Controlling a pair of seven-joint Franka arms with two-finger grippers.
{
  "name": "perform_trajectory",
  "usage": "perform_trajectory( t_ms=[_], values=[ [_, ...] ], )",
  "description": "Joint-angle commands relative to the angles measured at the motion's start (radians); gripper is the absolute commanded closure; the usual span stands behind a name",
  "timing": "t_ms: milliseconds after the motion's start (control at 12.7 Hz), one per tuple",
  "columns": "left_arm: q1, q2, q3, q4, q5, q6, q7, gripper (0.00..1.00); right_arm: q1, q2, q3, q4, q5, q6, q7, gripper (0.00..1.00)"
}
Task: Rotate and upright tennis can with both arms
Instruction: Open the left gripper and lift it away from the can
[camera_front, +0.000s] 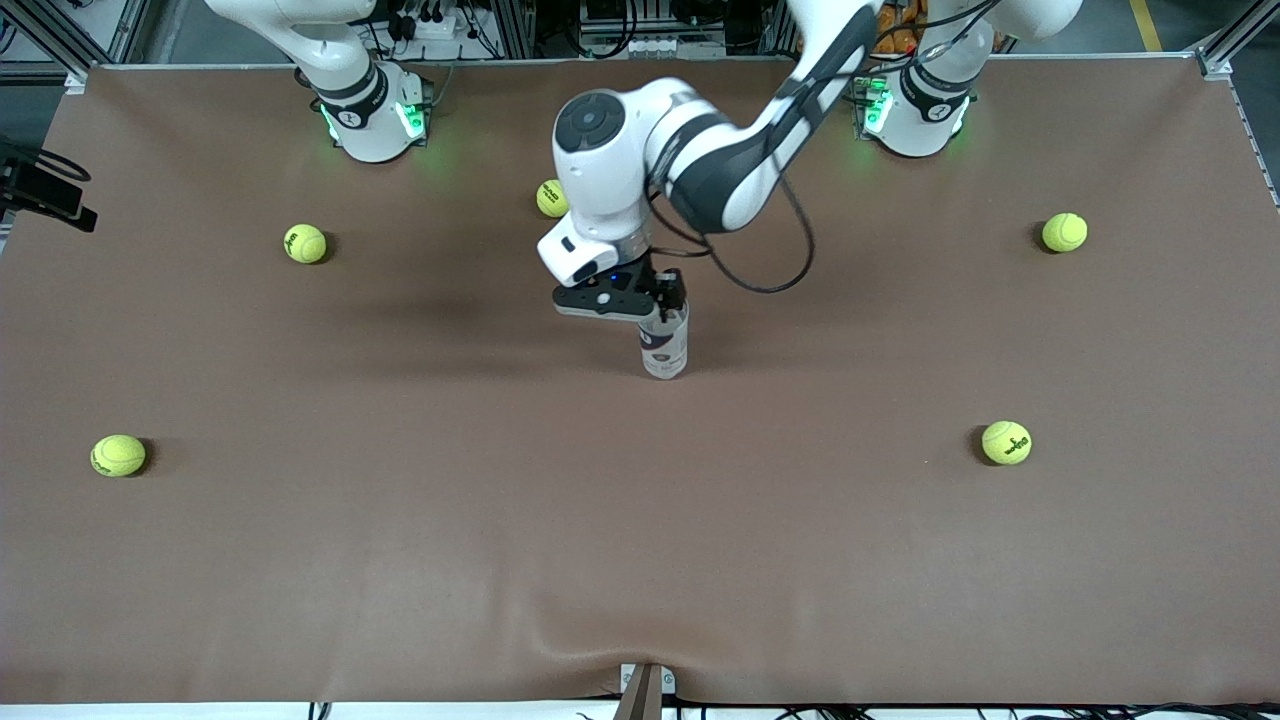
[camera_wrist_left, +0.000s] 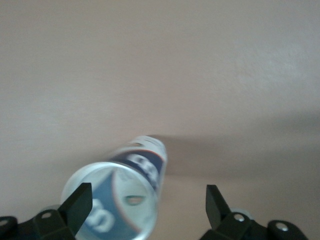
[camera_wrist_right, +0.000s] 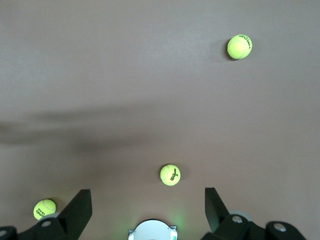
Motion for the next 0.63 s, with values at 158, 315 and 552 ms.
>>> perform_trajectory(
  t_ms=[158,315,552],
  values=[
    [0.109,-0.184,-0.004,-0.019,0.012,-0.162,0.005,0.00,0.001,-0.002,0.002,0.006,0.001,-0.009,0.010,0.00],
    [0.182,-0.258,-0.004,-0.020,0.012,-0.226,0.018,0.00,0.004,0.000,0.004,0.006,0.001,-0.009,0.010,0.00],
    [0.323,-0.341,-0.006,-0.022,-0.018,-0.308,0.061,0.00,0.010,0.000,0.002,0.006,0.001,-0.009,0.010,0.00]
  ],
)
